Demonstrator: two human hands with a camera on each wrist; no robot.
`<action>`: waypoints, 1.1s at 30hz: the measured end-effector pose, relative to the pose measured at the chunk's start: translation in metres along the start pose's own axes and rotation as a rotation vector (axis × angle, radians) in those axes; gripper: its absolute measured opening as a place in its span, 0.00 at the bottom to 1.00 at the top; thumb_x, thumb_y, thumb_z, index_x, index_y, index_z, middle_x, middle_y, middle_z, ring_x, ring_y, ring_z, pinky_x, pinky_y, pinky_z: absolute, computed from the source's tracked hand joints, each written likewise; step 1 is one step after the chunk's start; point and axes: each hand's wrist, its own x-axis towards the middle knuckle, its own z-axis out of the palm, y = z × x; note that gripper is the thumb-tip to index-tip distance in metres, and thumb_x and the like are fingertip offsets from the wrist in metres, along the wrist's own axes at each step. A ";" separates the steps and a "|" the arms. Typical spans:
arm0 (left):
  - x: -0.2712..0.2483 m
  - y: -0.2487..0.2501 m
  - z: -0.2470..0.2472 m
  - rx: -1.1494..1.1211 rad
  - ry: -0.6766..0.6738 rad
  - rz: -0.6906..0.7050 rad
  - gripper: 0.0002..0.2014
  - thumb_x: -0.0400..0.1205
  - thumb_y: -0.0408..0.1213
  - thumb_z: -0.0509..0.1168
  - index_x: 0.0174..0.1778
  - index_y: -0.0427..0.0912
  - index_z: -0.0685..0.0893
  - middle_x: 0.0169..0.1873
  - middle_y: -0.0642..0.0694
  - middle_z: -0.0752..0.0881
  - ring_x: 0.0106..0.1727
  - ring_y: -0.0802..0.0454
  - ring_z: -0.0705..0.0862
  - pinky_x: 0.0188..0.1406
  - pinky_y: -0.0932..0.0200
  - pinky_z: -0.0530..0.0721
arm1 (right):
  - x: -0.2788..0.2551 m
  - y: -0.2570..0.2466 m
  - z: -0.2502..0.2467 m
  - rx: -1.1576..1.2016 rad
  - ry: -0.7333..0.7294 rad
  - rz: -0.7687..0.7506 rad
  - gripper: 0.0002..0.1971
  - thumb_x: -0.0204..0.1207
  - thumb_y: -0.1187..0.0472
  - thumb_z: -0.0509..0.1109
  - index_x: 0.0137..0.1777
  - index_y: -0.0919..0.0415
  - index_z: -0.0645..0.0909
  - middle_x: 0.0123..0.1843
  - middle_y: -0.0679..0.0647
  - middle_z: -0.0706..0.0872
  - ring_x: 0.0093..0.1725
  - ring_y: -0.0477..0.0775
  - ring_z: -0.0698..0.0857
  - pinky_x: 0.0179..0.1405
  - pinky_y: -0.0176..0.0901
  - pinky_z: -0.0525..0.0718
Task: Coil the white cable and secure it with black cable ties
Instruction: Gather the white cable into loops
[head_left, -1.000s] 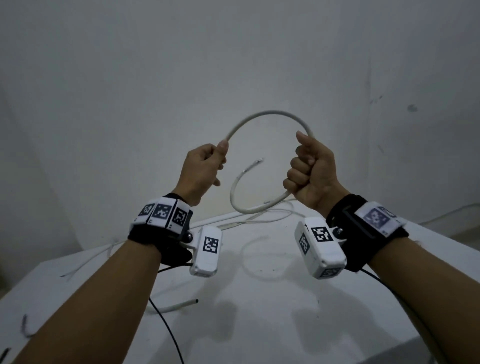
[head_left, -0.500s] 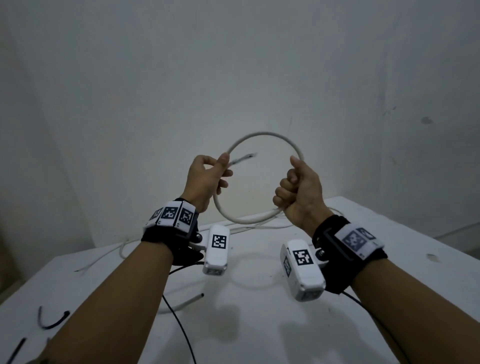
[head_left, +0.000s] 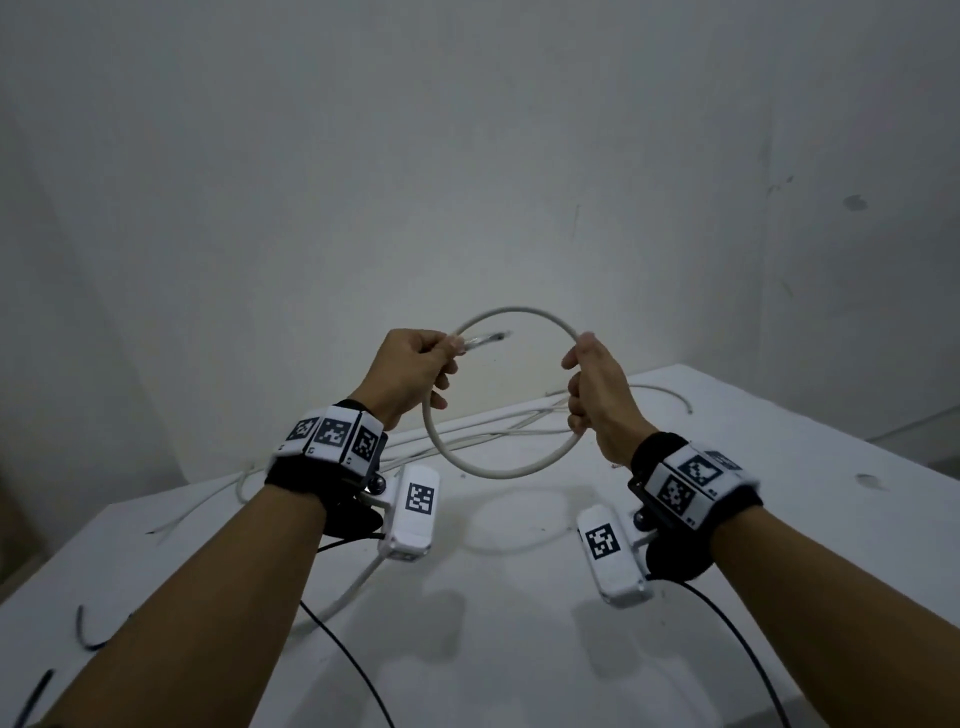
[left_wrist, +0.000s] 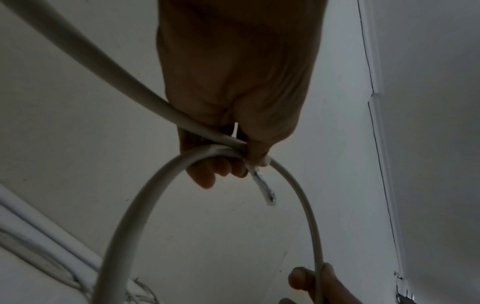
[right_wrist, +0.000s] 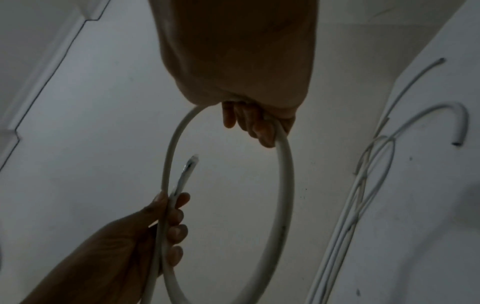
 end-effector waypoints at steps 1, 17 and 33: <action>0.000 0.000 -0.002 0.004 -0.019 -0.001 0.11 0.84 0.37 0.65 0.49 0.31 0.86 0.32 0.43 0.80 0.31 0.52 0.77 0.23 0.56 0.85 | 0.003 -0.001 -0.001 -0.021 -0.005 -0.004 0.18 0.85 0.46 0.49 0.40 0.56 0.69 0.29 0.51 0.64 0.23 0.48 0.61 0.21 0.38 0.64; 0.010 0.009 -0.019 -0.008 -0.430 -0.143 0.10 0.84 0.38 0.64 0.48 0.32 0.81 0.31 0.43 0.85 0.28 0.46 0.84 0.33 0.53 0.87 | 0.023 -0.010 -0.016 -0.190 -0.159 0.011 0.21 0.85 0.46 0.53 0.41 0.61 0.77 0.27 0.50 0.65 0.23 0.48 0.62 0.22 0.38 0.67; 0.020 0.034 0.003 -0.358 0.107 -0.052 0.07 0.85 0.36 0.63 0.42 0.38 0.77 0.24 0.48 0.73 0.22 0.55 0.69 0.19 0.64 0.70 | -0.060 0.001 0.044 -0.291 -0.599 0.245 0.24 0.84 0.42 0.54 0.60 0.64 0.73 0.31 0.60 0.86 0.21 0.54 0.82 0.16 0.36 0.77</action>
